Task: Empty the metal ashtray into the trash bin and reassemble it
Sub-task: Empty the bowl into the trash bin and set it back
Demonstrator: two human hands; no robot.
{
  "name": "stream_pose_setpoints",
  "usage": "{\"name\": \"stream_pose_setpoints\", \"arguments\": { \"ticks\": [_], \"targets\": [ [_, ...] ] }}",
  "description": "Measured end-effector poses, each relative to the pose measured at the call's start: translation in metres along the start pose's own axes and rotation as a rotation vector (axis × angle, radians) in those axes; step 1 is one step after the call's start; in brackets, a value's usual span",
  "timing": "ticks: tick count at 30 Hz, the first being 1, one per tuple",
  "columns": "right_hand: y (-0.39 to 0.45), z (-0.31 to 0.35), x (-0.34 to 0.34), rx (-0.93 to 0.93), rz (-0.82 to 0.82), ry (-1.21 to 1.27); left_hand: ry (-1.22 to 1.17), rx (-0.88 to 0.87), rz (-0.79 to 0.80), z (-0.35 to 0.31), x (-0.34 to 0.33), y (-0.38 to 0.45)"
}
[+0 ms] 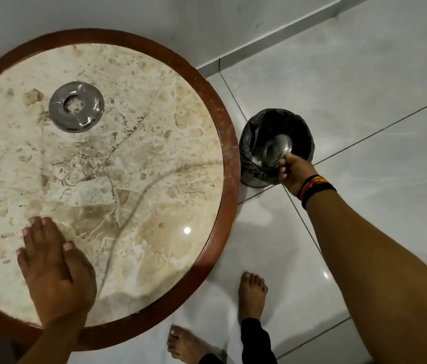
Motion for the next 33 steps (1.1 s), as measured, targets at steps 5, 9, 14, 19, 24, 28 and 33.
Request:
{"name": "stream_pose_setpoints", "arguments": {
  "ticks": [5,9,14,19,24,28,33],
  "targets": [
    [-0.002,-0.009,-0.003,0.023,-0.042,0.1,0.002,0.01,0.002,0.002,-0.001,0.0],
    [-0.003,-0.018,-0.002,-0.005,-0.041,0.057,0.006,0.004,0.007,0.003,-0.002,0.0],
    [-0.02,-0.01,-0.014,0.064,-0.084,0.026,0.004,0.032,0.023,0.002,0.002,0.002],
    [-0.093,0.021,-0.07,0.716,0.023,-0.449,0.007,0.084,0.068,-0.002,0.005,0.004],
    [-0.201,-0.017,-0.147,1.348,0.377,-1.004,0.06,0.096,0.056,-0.001,0.002,0.005],
    [-0.22,-0.092,-0.182,1.422,0.631,-1.281,0.014,0.086,0.036,0.001,0.001,0.002],
    [-0.229,-0.151,-0.2,1.359,0.771,-1.428,-0.001,0.073,0.027,0.005,0.0,0.002]
  ]
}}
Point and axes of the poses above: each hand's wrist, its own y-axis towards the middle knuckle, its own x-axis out of the back of the hand, z = x × y, the point moved 3 cm from there along y, towards the middle knuckle, and after that the axes turned 9 degrees about y, right-handed, at the moved point
